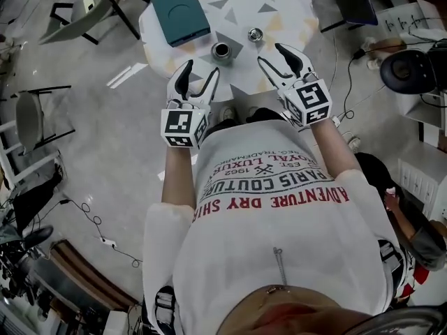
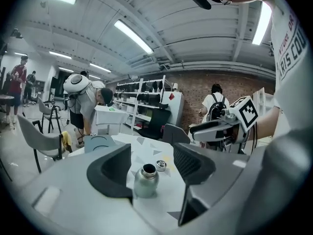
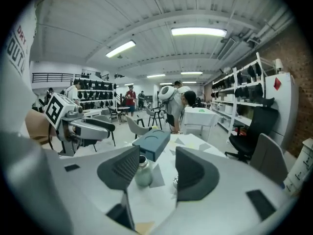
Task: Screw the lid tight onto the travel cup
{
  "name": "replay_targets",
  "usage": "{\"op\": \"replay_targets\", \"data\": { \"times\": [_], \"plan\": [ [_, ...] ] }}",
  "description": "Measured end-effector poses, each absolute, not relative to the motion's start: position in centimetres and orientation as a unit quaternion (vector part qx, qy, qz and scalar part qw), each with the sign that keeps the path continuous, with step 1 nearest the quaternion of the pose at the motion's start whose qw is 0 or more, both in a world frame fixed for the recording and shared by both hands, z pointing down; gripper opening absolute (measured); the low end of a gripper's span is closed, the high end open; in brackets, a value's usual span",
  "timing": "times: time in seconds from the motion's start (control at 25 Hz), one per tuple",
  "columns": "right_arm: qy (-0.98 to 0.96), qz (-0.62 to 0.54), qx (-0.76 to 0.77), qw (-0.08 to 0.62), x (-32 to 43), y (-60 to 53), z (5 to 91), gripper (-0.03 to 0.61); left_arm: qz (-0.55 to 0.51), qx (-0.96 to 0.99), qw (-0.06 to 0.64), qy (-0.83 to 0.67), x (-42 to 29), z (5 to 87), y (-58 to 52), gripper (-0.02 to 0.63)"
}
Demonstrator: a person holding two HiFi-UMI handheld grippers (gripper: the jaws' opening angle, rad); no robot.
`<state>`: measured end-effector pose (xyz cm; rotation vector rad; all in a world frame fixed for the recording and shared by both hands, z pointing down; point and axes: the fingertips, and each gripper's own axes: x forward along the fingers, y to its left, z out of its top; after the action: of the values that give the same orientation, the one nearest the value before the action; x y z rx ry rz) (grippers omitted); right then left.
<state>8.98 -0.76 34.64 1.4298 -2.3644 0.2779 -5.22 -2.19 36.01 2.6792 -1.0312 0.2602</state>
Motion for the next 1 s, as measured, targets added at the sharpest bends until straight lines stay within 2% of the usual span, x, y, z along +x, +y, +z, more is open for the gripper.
{"op": "replay_targets", "data": {
  "times": [0.4,0.76,1.0],
  "plan": [
    [-0.846,0.158,0.416,0.295,11.7,-5.2,43.7,0.209,0.152,0.918,0.153,-0.334,-2.0,43.5,-3.0,0.312],
    [-0.84,0.127,0.296,0.437,12.9,-8.3,51.4,0.235,0.209,0.905,0.154,-0.335,0.4,50.1,-4.1,0.391],
    [-0.838,0.126,0.241,0.474,12.6,-9.6,54.6,0.25,0.212,0.902,0.164,-0.337,1.3,52.5,-5.2,0.4]
  ]
}}
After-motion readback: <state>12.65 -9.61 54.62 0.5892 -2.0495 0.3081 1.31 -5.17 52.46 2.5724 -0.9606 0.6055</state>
